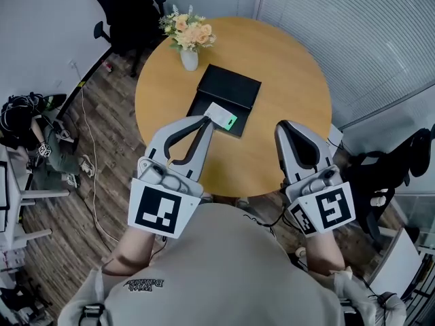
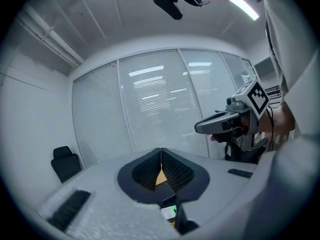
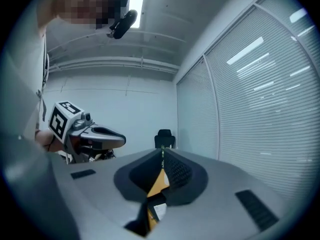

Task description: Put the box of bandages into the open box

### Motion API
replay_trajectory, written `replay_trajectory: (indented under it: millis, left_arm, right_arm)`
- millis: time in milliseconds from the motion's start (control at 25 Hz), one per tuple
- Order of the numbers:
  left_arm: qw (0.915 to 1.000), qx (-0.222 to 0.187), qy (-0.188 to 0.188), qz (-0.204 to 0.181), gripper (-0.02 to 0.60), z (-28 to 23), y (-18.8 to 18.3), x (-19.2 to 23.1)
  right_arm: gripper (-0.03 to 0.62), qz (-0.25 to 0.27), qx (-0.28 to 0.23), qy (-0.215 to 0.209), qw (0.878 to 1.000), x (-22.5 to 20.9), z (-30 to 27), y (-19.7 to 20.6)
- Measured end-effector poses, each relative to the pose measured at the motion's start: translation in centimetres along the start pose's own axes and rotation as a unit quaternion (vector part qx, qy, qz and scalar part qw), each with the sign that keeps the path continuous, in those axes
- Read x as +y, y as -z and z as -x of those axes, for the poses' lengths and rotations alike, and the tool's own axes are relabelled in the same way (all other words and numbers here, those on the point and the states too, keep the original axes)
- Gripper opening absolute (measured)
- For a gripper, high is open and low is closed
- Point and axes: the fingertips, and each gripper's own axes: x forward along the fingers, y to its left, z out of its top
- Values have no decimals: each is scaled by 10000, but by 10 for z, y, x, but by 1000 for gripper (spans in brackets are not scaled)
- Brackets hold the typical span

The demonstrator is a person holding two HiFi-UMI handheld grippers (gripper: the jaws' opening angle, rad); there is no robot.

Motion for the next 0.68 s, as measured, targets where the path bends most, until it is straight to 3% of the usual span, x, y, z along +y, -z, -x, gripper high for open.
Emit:
replay_trajectory:
  millis: [680]
  left_arm:
    - [9998,80,-91,142,24,10,6,5]
  right_arm:
    - [35,363,36,76,9993,5,2,-4]
